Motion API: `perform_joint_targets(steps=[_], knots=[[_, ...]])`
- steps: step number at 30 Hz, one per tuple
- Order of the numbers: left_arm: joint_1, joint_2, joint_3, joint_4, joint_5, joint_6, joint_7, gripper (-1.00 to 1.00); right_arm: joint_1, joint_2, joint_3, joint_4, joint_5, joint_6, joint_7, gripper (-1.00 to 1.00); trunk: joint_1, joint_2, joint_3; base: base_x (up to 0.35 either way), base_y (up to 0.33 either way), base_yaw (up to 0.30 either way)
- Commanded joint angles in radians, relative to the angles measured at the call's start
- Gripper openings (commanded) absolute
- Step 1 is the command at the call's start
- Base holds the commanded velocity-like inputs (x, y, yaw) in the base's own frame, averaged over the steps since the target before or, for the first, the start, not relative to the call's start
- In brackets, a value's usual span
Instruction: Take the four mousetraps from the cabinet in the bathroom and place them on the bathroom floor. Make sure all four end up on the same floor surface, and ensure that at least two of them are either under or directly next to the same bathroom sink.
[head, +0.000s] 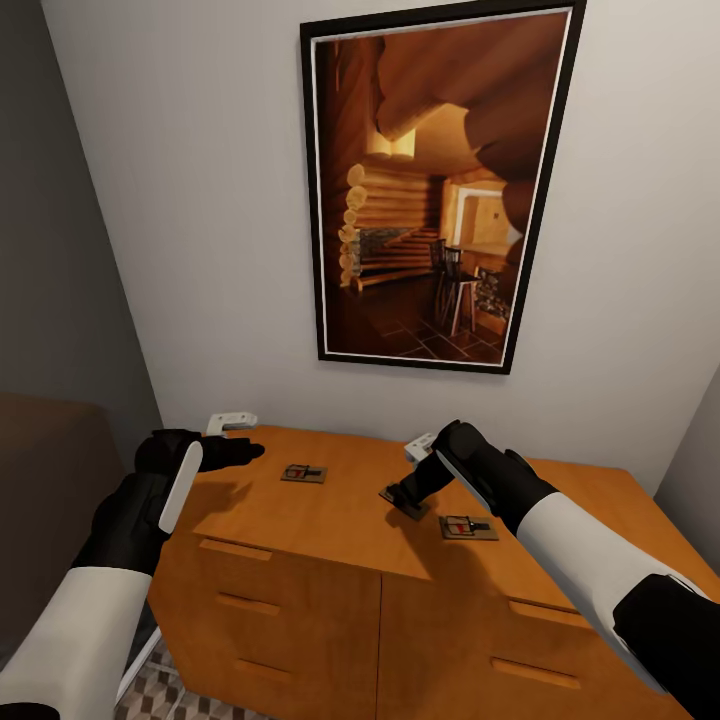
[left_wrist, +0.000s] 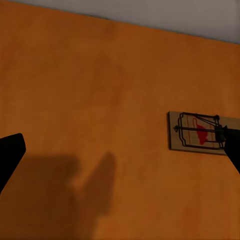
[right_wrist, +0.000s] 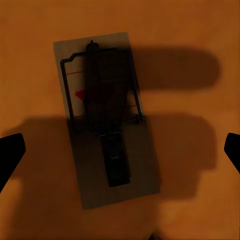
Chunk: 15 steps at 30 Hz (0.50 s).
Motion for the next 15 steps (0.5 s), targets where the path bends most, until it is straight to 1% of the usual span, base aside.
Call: perform_joint_targets(steps=[1, 15], knots=[[-0.001, 0.001, -0.001, -0.001, 0.001, 0.004, 0.0, 1.0, -0.001, -0.001, 0.005, -0.001, -0.01, 0.004, -0.005, 1.0, 0.0, -0.001, -0.001, 0.0, 0.0, 0.0], [-0.001, 0.001, -0.001, -0.001, 0.0, 0.004, 0.0, 1.0, -0.001, -0.005, 0.011, -0.007, -0.012, 0.004, 0.008, 1.0, 0.0, -0.001, -0.001, 0.0, 0.0, 0.0]])
